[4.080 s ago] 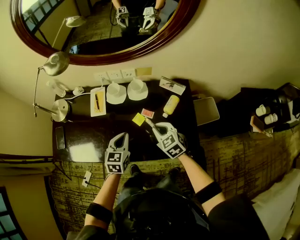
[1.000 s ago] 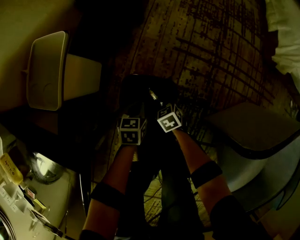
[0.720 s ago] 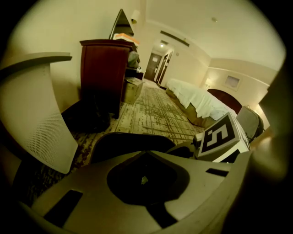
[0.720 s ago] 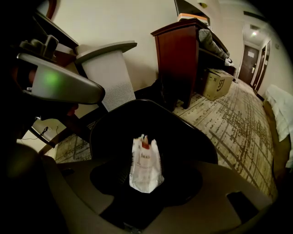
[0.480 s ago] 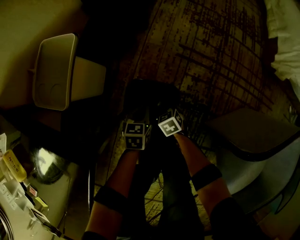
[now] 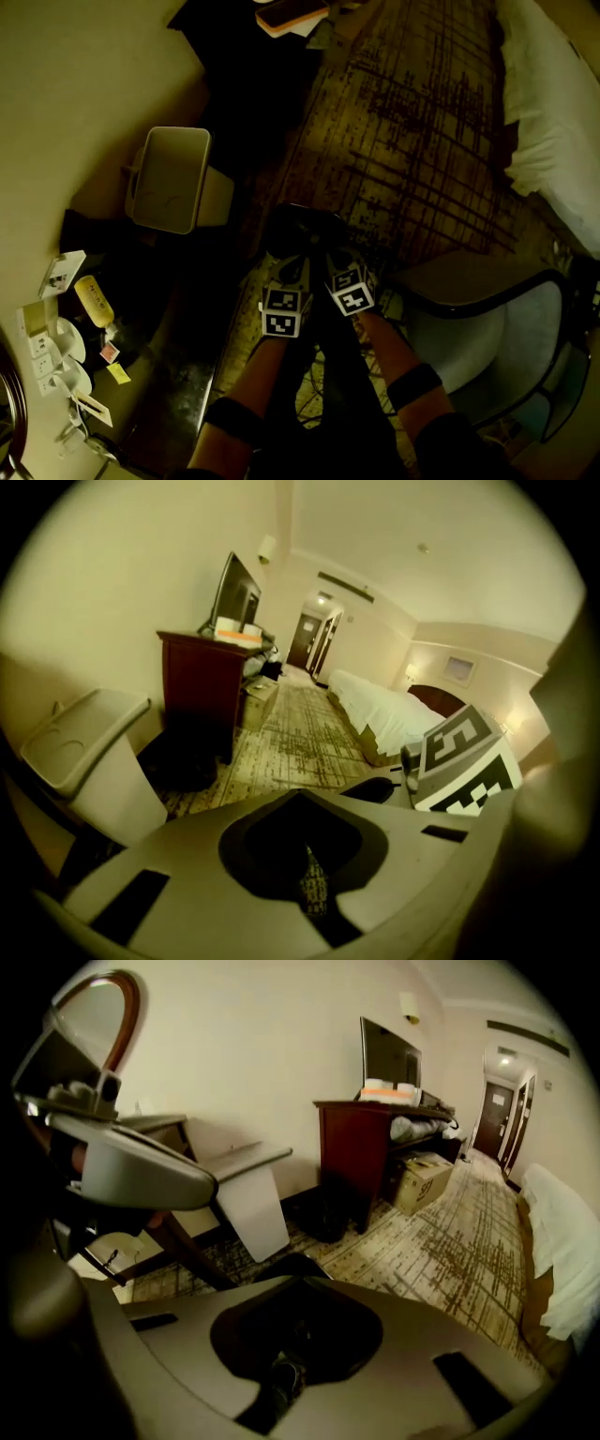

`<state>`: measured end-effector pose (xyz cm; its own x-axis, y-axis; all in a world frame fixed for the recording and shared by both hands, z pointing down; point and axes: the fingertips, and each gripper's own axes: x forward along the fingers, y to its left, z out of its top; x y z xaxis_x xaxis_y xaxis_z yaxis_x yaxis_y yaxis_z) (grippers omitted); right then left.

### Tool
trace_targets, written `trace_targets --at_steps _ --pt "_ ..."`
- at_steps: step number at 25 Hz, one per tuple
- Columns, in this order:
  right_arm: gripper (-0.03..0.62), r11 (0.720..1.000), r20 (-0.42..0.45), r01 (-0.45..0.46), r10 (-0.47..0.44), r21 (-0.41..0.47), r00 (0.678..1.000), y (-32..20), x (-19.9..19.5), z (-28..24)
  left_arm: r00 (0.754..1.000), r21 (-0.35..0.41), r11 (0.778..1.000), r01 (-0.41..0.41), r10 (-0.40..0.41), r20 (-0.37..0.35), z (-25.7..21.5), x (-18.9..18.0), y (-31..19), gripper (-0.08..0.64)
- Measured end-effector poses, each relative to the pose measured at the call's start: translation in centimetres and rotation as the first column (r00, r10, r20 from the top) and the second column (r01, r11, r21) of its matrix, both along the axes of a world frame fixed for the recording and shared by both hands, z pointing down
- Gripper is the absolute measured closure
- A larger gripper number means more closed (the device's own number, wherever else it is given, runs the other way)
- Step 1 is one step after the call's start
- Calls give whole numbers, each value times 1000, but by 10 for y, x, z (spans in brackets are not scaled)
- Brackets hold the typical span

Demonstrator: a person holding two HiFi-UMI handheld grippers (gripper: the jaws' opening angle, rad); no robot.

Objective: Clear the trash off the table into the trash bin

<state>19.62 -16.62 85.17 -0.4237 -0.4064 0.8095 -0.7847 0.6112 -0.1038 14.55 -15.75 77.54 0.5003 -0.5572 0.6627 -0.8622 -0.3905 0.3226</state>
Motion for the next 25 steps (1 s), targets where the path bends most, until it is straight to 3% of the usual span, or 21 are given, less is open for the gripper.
trace_targets --at_steps 4,7,10,13,15,17,21,25 --pt "591 994 94 24 -34 110 995 -10 -23 -140 998 83 995 64 -64 -5 -116 -22 11 560" --pt "591 977 120 103 -126 185 985 -14 -59 -217 986 154 974 168 -170 0 -185 -64 19 560" --pt "591 946 131 213 -250 246 959 -10 -123 -272 953 210 932 296 -303 1 -230 -130 37 560" --pt "591 898 144 338 -388 282 911 15 -199 -307 900 248 875 415 -434 27 -256 -204 77 560" --pt "591 851 150 424 -485 311 862 39 -247 -324 848 268 824 499 -527 44 -267 -251 110 560" --pt "590 793 156 510 -580 332 799 69 -295 -337 781 282 761 584 -621 59 -275 -297 150 560" --pt "589 667 166 660 -736 346 657 147 -376 -352 619 297 613 732 -780 86 -290 -377 245 560" --pt "589 526 159 776 -849 348 504 232 -435 -361 451 314 456 833 -888 92 -305 -434 341 560"
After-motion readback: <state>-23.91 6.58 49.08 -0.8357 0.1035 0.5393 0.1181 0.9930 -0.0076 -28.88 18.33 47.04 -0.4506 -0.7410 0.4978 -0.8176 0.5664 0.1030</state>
